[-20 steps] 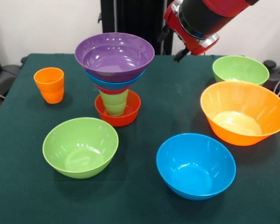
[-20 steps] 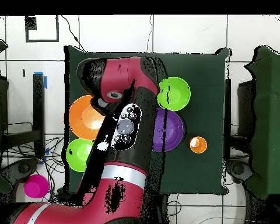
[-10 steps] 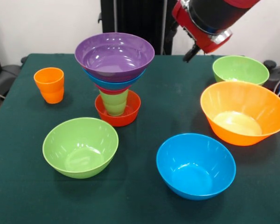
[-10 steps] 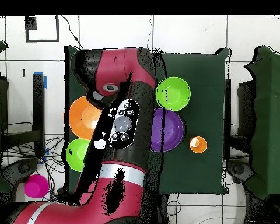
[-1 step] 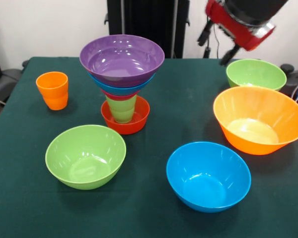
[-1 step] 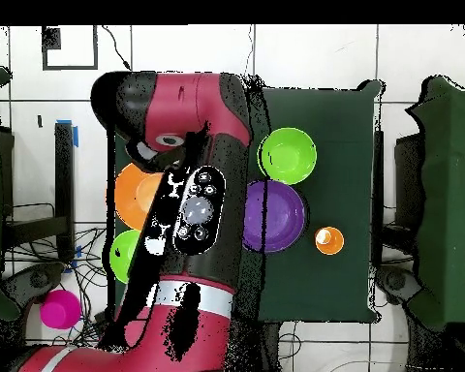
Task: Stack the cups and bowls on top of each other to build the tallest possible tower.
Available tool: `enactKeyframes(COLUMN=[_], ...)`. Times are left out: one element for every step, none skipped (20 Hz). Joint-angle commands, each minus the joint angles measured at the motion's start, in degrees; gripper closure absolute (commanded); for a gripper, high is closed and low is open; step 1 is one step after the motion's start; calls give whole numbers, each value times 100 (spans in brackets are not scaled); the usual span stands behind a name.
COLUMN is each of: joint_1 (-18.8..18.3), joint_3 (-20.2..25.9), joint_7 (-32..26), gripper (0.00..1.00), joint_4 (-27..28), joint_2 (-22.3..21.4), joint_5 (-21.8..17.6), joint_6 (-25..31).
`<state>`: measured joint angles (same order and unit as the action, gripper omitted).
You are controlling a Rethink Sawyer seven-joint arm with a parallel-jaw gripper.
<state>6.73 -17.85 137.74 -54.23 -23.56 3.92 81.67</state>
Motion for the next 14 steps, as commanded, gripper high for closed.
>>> enactKeyframes(joint_1=[297,338,392,411,429,455,461,474,490,500,517,514,511,540], joint_3=[670,620,568,571,536,490,467,479,462,466,466,486,506,468], joint_7=[852,788,785,765,739,654,637,611,626,584,592,580,568,551], gripper=[0,0,0,0,0,0,0,0,0,0,0,0,0,0], joint_4=[-892,-979,-1076,-1253,-1400,-1505,-1633,-1808,-1943,-2084,-2263,-2453,-2642,-2746], joint_2=[-392,-458,-534,-621,-683,-742,-788,-862,-908,-962,-1012,-1085,-1158,-1219], joint_5=[393,361,363,426,443,384,390,421,426,435,454,511,567,557], joint_6=[-1292,-1452,-1569,-1706,-1857,-2035,-2155,-2362,-2585,-2739,-2953,-3091,-3230,-3248])
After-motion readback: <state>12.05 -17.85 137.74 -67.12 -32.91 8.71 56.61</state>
